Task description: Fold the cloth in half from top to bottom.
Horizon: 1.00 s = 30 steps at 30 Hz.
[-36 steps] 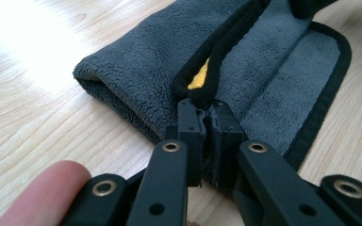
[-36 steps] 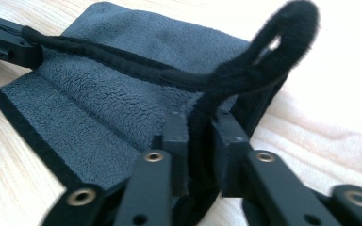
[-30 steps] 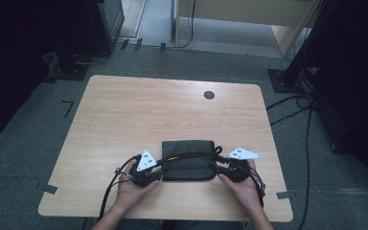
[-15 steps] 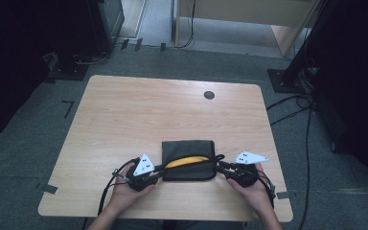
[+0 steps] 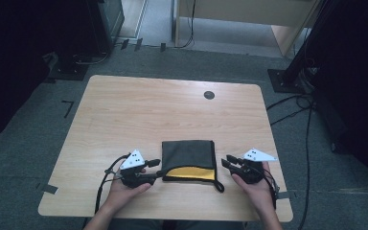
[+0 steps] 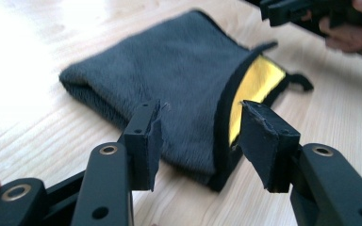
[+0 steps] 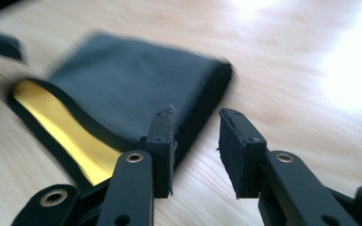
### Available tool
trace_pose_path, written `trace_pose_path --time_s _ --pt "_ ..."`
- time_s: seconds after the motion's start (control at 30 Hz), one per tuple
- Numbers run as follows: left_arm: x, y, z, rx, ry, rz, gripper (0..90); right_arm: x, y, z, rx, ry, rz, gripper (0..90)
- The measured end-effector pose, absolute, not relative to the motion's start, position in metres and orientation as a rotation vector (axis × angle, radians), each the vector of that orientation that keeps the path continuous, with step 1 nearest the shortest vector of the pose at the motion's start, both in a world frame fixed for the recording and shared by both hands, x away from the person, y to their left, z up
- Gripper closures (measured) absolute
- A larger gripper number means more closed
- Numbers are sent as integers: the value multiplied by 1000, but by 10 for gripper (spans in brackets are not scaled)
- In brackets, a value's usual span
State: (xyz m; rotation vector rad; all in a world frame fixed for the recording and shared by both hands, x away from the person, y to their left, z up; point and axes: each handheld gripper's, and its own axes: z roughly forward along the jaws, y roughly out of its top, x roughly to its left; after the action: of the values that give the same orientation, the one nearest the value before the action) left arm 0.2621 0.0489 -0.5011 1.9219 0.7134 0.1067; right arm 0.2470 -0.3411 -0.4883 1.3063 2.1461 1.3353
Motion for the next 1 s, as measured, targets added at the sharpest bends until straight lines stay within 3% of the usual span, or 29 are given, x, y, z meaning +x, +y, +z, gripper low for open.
trace_pose_path --time_s 0.17,0.3,0.37,0.47,0.57,0.73,0.87,1.0 --pt "252 33 -506 2034 644 199 595 244 -313 -486 1264 2192 1410 623" --pt "245 24 -511 2143 548 287 764 244 -299 -495 1285 2234 1343 699" --pt "244 25 -511 2174 514 301 802 244 -298 -499 1284 2294 1286 726" --pt "249 33 -511 2185 505 207 774 243 -301 -508 1300 2371 1227 731" --pt "254 44 -509 2169 529 156 650 241 -306 -505 1326 2377 1225 692" --pt "264 57 -499 1958 640 42 526 240 -312 -496 1358 2306 1234 612" --pt "264 43 -501 1939 809 149 521 240 -303 -494 1430 2211 1254 586" --pt "257 24 -509 2052 813 216 537 234 -293 -493 1475 2138 1148 608"
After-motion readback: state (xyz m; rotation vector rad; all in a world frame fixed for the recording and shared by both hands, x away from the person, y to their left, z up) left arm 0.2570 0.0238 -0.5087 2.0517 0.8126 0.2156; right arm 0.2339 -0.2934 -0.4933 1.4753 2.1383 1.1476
